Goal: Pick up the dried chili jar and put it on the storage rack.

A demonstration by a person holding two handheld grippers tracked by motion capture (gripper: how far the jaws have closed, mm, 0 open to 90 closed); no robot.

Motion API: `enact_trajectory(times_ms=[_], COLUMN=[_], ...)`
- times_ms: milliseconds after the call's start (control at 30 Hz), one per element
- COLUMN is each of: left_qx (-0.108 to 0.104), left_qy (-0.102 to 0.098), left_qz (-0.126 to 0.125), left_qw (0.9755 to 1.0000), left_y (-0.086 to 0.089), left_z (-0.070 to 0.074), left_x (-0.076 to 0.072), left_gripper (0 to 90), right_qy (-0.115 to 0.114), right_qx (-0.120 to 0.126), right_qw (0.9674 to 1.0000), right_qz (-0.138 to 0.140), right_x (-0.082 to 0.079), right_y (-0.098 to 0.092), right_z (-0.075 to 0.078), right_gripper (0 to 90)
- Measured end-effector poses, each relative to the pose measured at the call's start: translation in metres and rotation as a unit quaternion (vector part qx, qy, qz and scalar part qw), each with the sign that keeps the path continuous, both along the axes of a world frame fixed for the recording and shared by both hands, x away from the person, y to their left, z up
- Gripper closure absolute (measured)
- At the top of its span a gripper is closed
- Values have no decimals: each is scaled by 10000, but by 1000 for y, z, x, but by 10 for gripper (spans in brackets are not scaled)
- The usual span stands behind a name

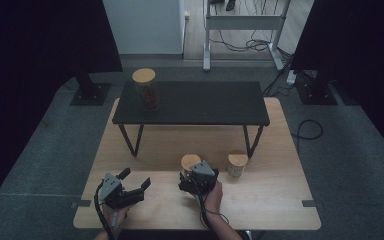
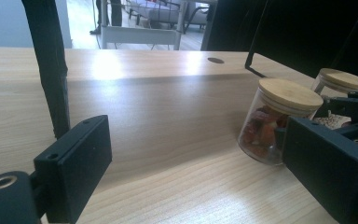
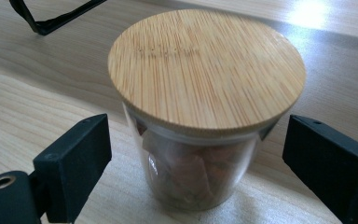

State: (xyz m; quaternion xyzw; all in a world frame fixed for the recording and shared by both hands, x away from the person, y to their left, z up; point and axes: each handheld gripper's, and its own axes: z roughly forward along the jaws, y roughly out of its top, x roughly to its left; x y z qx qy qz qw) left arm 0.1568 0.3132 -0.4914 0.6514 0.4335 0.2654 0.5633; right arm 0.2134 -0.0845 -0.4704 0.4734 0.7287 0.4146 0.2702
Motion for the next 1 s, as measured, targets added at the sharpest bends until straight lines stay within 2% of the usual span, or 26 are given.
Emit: enact_trajectory(times_ms=[600,767,867,1000], left_qx=[39,45,43,48], left_qy=[42,49,54,52], left_qz=[-13,-27,-25,-25], left_qw=[10000,10000,10000,10000], left_y=[-1,-1,-1,-1], left_z=[0,0,0,0], left_x=[1,1,1,1], left_gripper=[81,81,81,81], right_qy=[10,25,-41,-59], right_qx=[-15,14,-25,-30], right_qw=[10000,10000,10000,10000], right_qz=[-90,-62,-48,-36], right_x=[12,15,13,13], right_y=[6,4,6,6], right_z=[-4,-4,-4,-5], right_gripper=[115,169,252,254])
